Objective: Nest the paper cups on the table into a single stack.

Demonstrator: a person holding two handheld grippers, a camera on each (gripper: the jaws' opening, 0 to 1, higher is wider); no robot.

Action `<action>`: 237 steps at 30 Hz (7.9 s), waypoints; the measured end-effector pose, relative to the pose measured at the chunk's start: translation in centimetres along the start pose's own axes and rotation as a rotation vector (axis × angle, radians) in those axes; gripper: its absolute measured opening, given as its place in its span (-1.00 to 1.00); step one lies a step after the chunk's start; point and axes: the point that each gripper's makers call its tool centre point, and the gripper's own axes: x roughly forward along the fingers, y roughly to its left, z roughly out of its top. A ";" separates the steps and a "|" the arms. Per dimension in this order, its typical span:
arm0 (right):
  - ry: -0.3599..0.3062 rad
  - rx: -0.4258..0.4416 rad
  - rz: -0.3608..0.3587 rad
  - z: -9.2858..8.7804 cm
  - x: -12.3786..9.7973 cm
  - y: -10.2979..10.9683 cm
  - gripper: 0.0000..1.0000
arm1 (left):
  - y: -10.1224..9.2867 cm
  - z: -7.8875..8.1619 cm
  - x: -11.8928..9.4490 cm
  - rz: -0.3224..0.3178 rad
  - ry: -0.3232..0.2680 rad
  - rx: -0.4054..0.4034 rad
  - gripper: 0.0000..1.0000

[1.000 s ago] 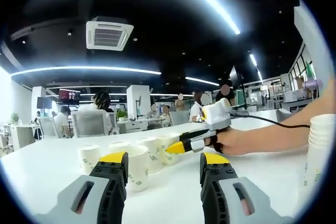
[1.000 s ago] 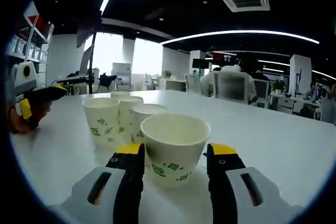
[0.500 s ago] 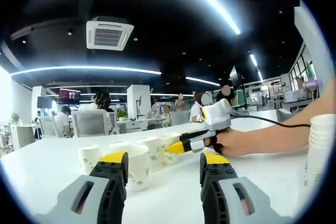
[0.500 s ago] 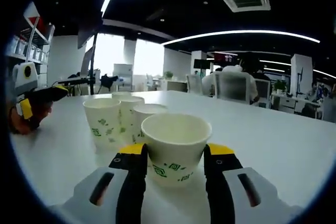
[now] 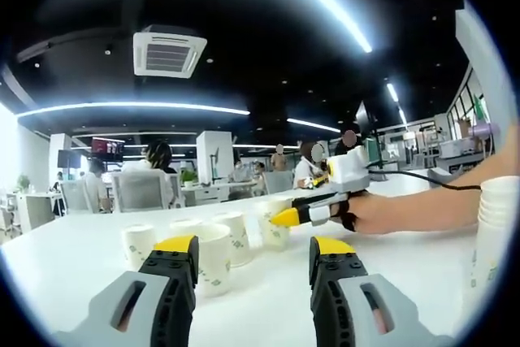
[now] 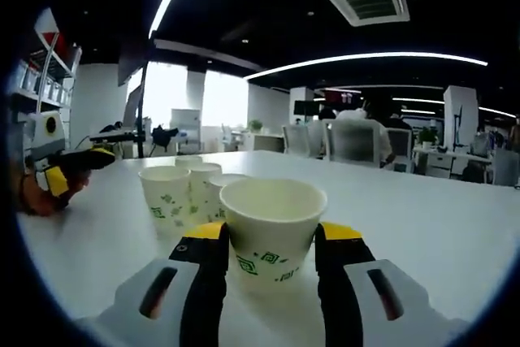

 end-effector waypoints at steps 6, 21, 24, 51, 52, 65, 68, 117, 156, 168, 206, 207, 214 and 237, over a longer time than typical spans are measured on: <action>-0.035 0.015 0.001 0.8 -2.0 -0.1 -0.10 | 0.2 0.1 0.0 0.004 -0.004 -0.003 0.17; -0.108 -0.027 0.040 4.2 -7.4 3.8 -0.11 | 0.3 0.2 -0.2 0.004 -0.006 -0.017 0.17; -0.120 -0.023 0.050 4.6 -8.0 4.4 -0.11 | 0.4 0.2 -0.2 0.005 -0.007 -0.017 0.17; -0.206 -0.065 0.200 8.8 -14.0 12.6 -0.11 | 0.0 0.4 -0.3 -0.001 -0.009 -0.016 0.17; -0.208 -0.064 0.200 8.9 -14.2 12.7 -0.11 | 0.0 0.4 -0.3 -0.001 -0.009 -0.016 0.17; -0.178 -0.066 0.230 9.7 -16.8 14.8 -0.11 | -0.1 0.4 -0.3 0.000 -0.008 -0.016 0.16; -0.193 -0.053 0.243 10.2 -17.7 15.4 -0.11 | 0.0 0.3 -0.2 -0.002 -0.008 -0.016 0.16; -0.147 -0.111 0.465 8.2 -23.5 28.3 -0.11 | 0.7 0.4 -0.5 0.012 -0.011 -0.023 0.15; -0.283 0.060 0.455 11.5 -23.1 24.9 0.24 | 0.6 0.3 -0.3 0.003 -0.014 -0.023 0.16; -0.335 0.059 0.366 12.3 -20.8 18.1 0.18 | 0.7 0.2 -0.4 0.009 -0.005 -0.014 0.15; -0.387 0.104 0.318 8.4 -15.8 13.6 0.02 | 4.7 0.1 -1.5 0.159 -0.003 -0.066 0.19; -0.389 0.102 0.317 8.4 -15.8 13.5 0.01 | 5.2 0.1 -1.6 0.173 -0.006 -0.081 0.19; -0.399 0.110 0.312 8.6 -16.0 13.3 -0.01 | 9.3 0.7 -2.1 0.257 -0.002 -0.128 0.21; -0.399 0.133 0.343 8.2 -15.0 13.3 -0.02 | 14.9 -4.1 5.0 0.297 0.294 -0.006 0.15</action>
